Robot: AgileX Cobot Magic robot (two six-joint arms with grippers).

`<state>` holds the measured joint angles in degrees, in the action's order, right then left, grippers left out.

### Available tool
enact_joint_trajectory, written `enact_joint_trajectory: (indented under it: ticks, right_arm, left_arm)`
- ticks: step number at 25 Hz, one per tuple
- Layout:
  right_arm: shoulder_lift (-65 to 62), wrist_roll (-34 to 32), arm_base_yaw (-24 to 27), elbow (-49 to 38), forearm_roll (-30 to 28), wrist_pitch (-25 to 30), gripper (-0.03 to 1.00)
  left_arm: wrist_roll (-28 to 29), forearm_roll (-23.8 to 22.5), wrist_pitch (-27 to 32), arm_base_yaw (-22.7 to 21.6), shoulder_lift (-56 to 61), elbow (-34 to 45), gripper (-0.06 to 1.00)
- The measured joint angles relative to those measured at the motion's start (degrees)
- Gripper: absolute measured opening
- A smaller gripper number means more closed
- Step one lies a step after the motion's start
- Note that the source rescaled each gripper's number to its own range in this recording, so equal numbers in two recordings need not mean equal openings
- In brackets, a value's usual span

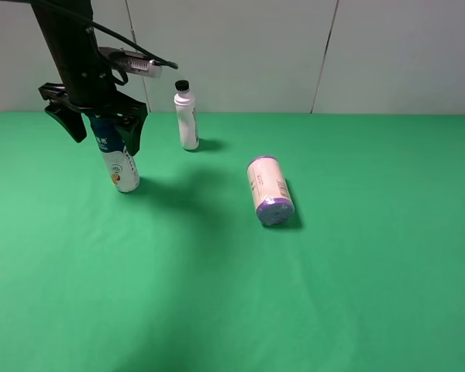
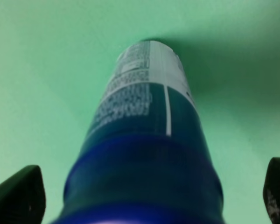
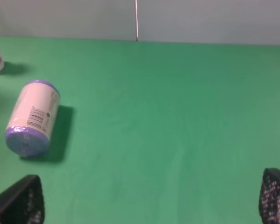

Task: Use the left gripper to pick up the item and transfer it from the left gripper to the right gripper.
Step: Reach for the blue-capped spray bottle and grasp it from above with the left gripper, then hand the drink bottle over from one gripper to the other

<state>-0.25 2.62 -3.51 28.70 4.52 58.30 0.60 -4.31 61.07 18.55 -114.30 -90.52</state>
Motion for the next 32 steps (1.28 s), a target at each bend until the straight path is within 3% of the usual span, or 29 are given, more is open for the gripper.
enact_joint_trajectory:
  ticks: [3, 9, 11, 13, 32]
  right_arm:
    - [0.0, 0.0, 0.0, 0.0, 0.05, 0.0, 1.0]
    - [0.0, 0.0, 0.0, 0.0, 0.06, 0.0, 1.0]
    - [0.0, 0.0, 0.0, 0.0, 0.06, 0.0, 1.0]
    - [0.0, 0.0, 0.0, 0.0, 0.06, 0.0, 1.0]
    - [0.0, 0.0, 0.0, 0.0, 0.11, 0.0, 1.0]
  left_arm:
    - [0.0, -0.59, -0.63, 0.0, 0.0, 0.0, 0.65]
    - [-0.05, -0.9, -1.39, 0.0, 0.0, 0.0, 0.48]
    - [-0.05, -0.97, -1.39, 0.0, 0.0, 0.0, 0.28]
    - [-0.05, -0.89, -1.39, 0.0, 0.0, 0.0, 0.0]
    - [-0.03, -0.85, -1.45, 0.0, 0.27, 0.0, 0.01]
